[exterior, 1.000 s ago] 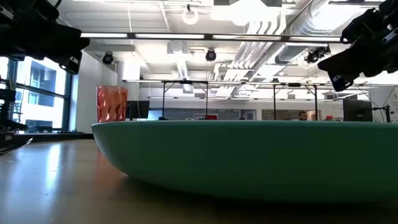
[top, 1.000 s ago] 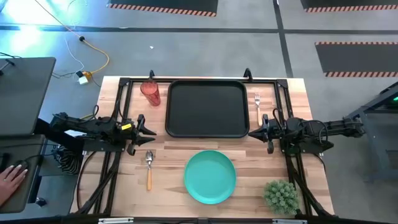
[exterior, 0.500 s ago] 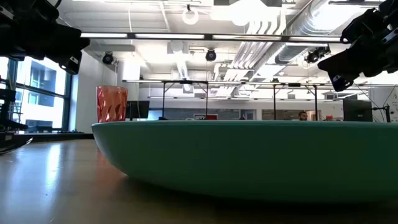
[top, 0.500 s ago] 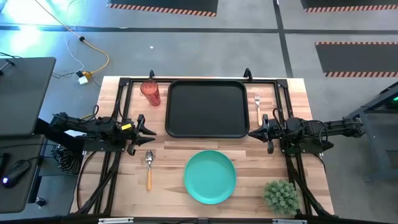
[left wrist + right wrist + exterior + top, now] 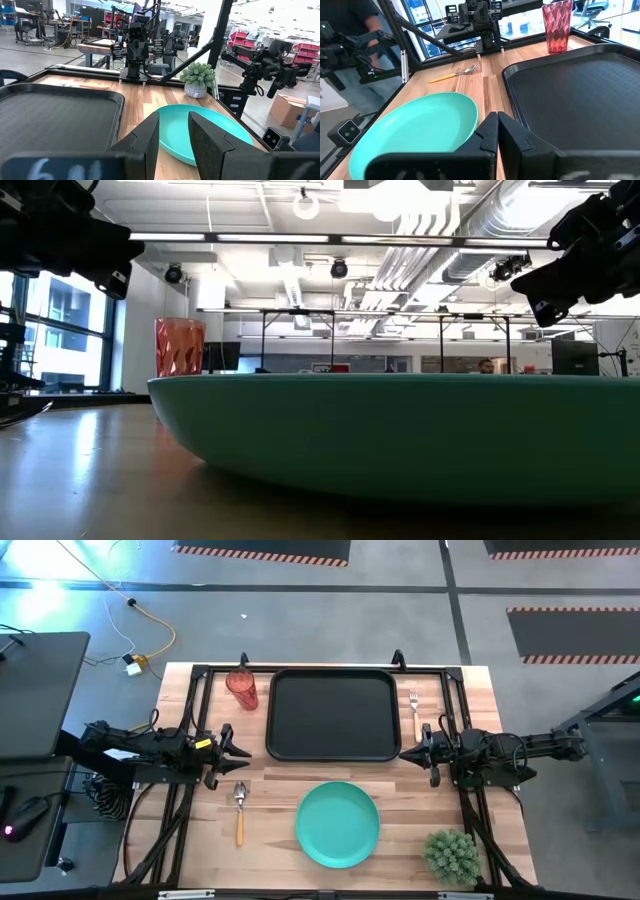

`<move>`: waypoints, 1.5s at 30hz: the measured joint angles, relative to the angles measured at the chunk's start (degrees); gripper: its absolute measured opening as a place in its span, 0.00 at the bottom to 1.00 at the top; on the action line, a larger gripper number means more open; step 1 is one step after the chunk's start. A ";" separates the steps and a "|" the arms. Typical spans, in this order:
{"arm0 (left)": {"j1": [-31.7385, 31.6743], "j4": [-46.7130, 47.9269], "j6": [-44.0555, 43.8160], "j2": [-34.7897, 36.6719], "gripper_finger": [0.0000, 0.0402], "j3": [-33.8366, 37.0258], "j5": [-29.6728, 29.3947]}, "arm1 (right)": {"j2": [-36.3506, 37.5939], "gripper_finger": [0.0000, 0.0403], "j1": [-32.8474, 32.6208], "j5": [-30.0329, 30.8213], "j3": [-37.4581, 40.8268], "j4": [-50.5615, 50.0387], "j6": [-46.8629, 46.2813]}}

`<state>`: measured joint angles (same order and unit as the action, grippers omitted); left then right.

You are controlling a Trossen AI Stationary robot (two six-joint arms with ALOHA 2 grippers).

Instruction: Pick and place plate/cup/fork/spoon on tray

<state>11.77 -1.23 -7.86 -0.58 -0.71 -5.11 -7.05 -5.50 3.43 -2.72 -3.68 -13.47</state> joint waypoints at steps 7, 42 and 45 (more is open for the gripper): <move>0.01 0.00 0.00 0.00 0.24 -0.01 -0.01 | -0.02 0.00 -0.01 0.00 0.02 0.00 0.00; 0.00 -0.31 -4.07 0.00 0.24 0.00 -1.54 | -0.01 0.00 -0.01 0.01 0.00 0.01 -0.01; 0.00 -0.33 -4.07 0.00 0.24 -0.01 -1.54 | -0.02 0.00 -0.01 0.01 0.02 0.00 0.00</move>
<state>11.77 -1.56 -11.92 -0.58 -0.72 -6.66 -7.07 -5.52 3.44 -2.70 -3.68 -13.47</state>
